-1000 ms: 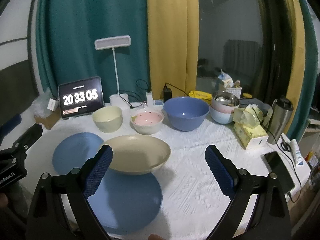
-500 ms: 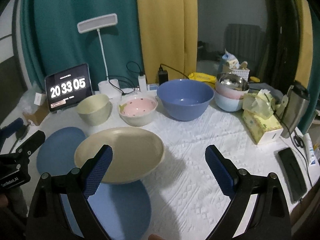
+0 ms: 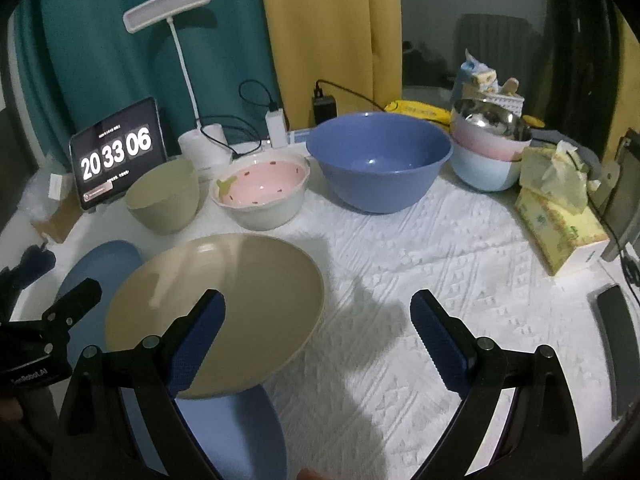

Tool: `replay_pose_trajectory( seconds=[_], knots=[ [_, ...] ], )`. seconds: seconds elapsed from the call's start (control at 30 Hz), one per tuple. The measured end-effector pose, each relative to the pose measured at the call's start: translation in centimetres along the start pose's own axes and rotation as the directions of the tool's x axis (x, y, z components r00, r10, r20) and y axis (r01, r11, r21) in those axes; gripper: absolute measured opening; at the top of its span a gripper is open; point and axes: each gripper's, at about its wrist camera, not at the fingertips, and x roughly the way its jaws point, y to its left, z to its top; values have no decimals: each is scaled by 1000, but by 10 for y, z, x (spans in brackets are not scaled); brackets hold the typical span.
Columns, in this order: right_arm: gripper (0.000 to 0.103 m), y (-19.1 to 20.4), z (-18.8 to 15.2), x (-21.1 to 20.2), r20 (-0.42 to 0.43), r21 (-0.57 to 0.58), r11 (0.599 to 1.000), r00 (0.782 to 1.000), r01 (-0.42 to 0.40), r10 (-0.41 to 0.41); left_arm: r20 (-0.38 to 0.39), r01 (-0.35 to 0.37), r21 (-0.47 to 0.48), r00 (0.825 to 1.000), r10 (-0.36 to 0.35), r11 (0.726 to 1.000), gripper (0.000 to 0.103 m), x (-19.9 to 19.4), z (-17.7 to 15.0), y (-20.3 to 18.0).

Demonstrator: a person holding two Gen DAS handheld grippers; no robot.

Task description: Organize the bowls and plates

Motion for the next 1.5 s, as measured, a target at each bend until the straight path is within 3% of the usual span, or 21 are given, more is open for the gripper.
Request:
replay_pose_trajectory(
  seconds=[0.1,0.2,0.3,0.5,0.63,0.87,1.0,1.13,1.33,1.5],
  knots=[
    [96,-1,-2,12,-29,4,1000,1000,-11,11,-32,16,-5,999,-16,1000,101,10,0,-3],
    [96,-2,-4,20,-54,9,1000,998,-15,16,-61,17,3,998,-17,1000,90,19,-1,-6],
    [96,-2,-6,27,-67,13,1000,998,-18,19,-90,22,1,996,-22,1000,87,27,-3,-5],
    [87,-6,-8,41,-105,28,999,994,-26,29,-139,28,-1,990,-28,1000,71,40,-6,-3],
    [79,-6,-8,47,-126,35,999,991,-42,46,-159,35,-6,987,-36,999,57,45,-7,-3],
    [54,-3,-9,54,-154,41,997,986,-61,67,-155,39,1,987,-39,999,45,45,-7,-5],
    [47,1,-9,55,-155,31,996,984,-81,85,-154,33,2,988,-32,999,43,44,-8,-8],
    [33,4,-10,55,-153,22,995,984,-94,96,-158,41,22,987,-37,999,35,43,-9,-14],
    [24,3,-10,53,-145,24,997,986,-75,78,-156,38,23,987,-34,999,33,41,-10,-17],
    [24,2,-11,50,-145,29,997,986,-75,79,-157,44,22,987,-40,999,32,39,-11,-17]
  ],
)
